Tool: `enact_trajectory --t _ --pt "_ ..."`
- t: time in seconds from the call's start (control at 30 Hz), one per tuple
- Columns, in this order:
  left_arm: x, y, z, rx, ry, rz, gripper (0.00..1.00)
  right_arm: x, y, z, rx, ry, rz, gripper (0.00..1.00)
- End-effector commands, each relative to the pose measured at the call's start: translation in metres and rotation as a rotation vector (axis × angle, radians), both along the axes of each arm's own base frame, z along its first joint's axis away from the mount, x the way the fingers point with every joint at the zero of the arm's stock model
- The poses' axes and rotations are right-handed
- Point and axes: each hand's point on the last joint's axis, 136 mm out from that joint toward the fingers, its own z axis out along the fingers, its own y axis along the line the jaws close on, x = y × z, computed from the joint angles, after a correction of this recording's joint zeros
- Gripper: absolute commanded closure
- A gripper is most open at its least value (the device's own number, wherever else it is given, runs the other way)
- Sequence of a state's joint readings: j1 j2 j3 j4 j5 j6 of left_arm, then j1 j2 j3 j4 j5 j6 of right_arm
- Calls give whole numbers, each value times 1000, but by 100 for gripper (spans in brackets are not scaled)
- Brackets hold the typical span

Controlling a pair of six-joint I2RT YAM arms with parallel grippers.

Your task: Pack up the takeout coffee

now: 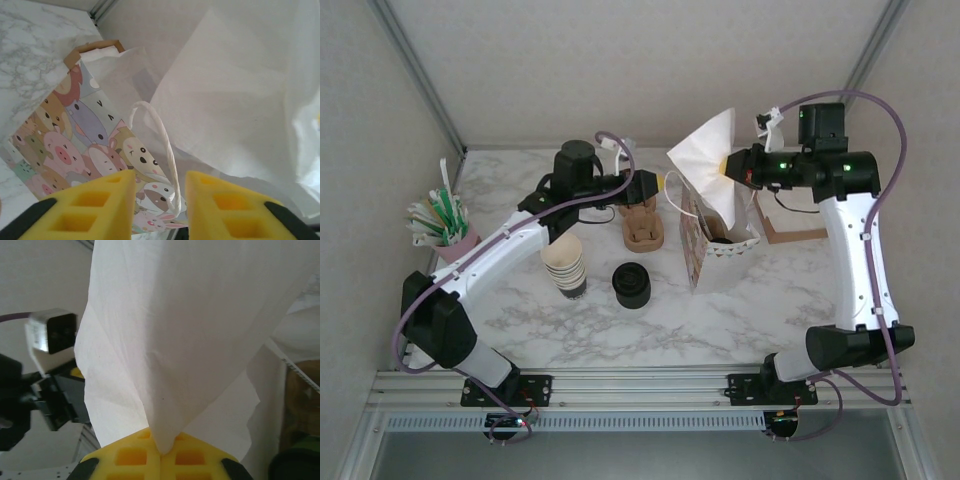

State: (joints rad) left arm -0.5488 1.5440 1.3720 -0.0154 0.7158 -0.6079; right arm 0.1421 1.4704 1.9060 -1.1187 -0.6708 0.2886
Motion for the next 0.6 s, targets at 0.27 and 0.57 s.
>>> enact_trajectory --t 0.27,0.57 --pt "-2 -9 -4 -10 -9 -25 97 10 -21 -53 -268 47 -81 100" --pt "2 -8 -10 7 -4 -10 100 14 -36 -78 -580 11 -133 100"
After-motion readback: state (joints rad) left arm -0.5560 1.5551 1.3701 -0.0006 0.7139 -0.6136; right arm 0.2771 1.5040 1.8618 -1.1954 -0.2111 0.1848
